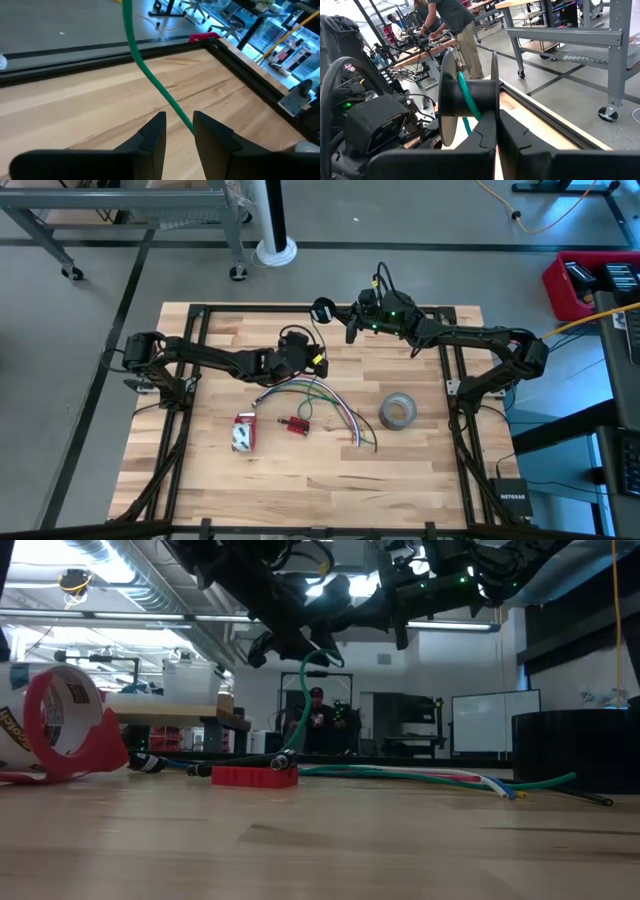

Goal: Coil cords
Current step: Coil the green wire onto the black spool

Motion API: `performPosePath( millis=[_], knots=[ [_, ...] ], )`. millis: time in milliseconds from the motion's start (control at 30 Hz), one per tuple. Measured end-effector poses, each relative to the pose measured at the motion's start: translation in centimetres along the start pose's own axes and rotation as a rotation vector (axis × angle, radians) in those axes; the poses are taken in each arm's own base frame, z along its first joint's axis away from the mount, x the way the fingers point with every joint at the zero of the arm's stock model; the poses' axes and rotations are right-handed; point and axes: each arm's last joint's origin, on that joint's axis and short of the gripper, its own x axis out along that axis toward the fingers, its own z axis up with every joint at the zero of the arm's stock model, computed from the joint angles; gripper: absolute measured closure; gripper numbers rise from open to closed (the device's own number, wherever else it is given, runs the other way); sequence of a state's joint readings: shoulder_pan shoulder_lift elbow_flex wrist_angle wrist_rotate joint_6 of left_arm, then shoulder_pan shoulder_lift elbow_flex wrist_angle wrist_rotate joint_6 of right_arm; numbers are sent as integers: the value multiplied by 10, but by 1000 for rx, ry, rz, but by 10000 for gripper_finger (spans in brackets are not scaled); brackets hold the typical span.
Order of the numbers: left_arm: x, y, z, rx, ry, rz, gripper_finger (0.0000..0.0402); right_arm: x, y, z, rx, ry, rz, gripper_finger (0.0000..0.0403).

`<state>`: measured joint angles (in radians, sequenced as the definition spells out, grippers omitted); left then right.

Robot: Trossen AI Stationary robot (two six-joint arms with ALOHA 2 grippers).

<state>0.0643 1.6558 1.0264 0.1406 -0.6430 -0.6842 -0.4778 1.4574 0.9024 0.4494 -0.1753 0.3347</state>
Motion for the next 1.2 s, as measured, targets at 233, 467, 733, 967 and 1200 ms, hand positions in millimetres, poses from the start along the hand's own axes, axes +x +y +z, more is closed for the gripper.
performPosePath(
  millis=[233,467,733,967,1200],
  knots=[
    [0,0,0,-48,-8,4,311,0,1,1,-3,-15,6,401],
    [4,-1,-4,-75,-10,3,311,0,2,3,-5,-23,29,401],
    [0,-5,-2,-37,-89,34,311,0,1,2,-5,-19,27,401],
    [-2,-6,-3,-104,-111,57,311,0,1,2,-4,-17,26,401],
    [-2,-5,-4,-179,-105,62,311,0,1,2,-4,-16,26,401]
  ],
)
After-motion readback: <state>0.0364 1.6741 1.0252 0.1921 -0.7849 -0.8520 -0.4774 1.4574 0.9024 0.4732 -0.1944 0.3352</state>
